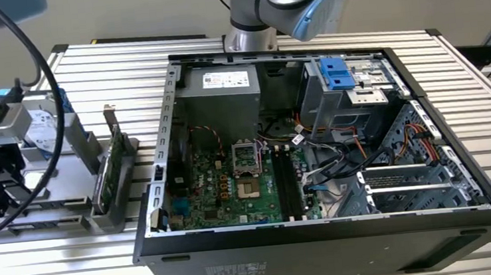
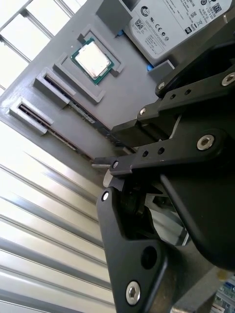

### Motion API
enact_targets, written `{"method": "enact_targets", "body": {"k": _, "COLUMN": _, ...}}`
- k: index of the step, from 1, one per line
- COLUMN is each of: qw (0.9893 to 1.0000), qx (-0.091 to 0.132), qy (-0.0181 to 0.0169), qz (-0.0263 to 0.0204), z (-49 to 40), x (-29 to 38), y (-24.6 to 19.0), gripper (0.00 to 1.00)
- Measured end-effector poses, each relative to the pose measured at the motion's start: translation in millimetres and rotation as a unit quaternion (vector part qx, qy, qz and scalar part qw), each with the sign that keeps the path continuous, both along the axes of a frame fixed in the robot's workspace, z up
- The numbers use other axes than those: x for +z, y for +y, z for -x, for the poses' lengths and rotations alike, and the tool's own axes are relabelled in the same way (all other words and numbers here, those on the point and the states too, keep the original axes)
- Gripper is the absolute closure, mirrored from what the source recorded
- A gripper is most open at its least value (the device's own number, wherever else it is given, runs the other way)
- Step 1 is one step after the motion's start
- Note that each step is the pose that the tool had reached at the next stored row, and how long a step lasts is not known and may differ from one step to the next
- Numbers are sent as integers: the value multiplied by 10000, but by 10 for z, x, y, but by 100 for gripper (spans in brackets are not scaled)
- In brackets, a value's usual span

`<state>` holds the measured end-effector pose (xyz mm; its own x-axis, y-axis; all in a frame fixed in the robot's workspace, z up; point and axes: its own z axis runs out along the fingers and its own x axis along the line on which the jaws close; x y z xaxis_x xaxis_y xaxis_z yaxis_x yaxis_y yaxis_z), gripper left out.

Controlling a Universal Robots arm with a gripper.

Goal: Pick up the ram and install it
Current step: 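Pick up the ram and move it above insertion slot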

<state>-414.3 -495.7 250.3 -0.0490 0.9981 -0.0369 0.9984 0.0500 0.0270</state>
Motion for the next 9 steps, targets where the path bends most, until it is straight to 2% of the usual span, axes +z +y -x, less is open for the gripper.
{"method": "enact_targets", "body": {"k": 9, "qw": 10000, "qx": 0, "qy": 0, "qz": 16, "z": 0, "x": -39, "y": 0, "gripper": 0}}
